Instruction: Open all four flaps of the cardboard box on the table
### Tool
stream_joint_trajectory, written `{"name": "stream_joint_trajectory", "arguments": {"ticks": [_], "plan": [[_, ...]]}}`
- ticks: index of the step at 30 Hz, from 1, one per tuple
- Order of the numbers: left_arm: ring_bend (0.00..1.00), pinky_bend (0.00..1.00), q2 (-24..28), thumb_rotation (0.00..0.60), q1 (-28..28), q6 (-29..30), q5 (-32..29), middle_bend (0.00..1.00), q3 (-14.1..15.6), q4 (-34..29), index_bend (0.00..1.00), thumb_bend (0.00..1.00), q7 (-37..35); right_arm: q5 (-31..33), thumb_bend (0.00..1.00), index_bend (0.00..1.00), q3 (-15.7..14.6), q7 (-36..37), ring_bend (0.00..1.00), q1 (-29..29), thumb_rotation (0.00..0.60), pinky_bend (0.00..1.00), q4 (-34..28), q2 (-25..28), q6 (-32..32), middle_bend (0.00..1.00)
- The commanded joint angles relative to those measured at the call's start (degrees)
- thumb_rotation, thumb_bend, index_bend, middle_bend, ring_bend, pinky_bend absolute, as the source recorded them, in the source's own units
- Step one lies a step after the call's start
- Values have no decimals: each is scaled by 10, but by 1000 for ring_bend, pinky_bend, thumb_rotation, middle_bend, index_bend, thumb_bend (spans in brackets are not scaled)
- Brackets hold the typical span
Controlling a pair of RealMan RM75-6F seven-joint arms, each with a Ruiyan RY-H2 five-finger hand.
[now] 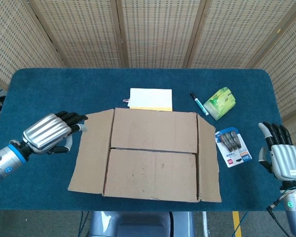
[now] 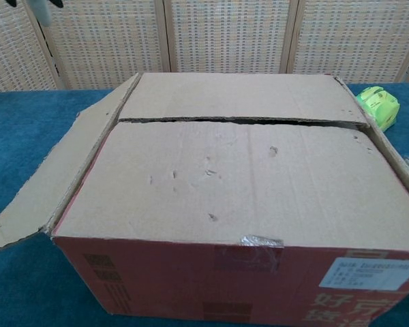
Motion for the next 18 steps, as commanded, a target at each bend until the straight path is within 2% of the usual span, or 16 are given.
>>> {"name": "stream_joint_trajectory", "arguments": {"ticks": [1,4,6,14,15,18], "plan": [[0,41,-61,164,4,6,-66,4,-23,11,141,508,91,1,802,29,0,3,0,-2,600,0,1,0,2,79],[0,2,-89,163,1,5,-98,0,-29,10,94,392,133,1,802,29,0,6,0,-3,600,0,3,1,3,79],[0,0,-105,162,-2,6,-109,0,-32,9,71,351,156,1,802,29,0,8,0,-3,600,0,5,1,3,79],[0,0,-179,164,-3,27,-168,0,-28,8,0,315,278,1,802,29,0,17,0,0,600,0,13,-2,-2,79],[0,0,-193,181,-2,37,-178,0,-27,7,0,316,301,0,802,29,0,18,0,0,600,0,15,-2,-3,79],[0,0,-218,277,-2,49,-197,0,-25,4,0,316,331,-2,802,29,-1,19,0,2,600,0,16,-2,-5,79]]}}
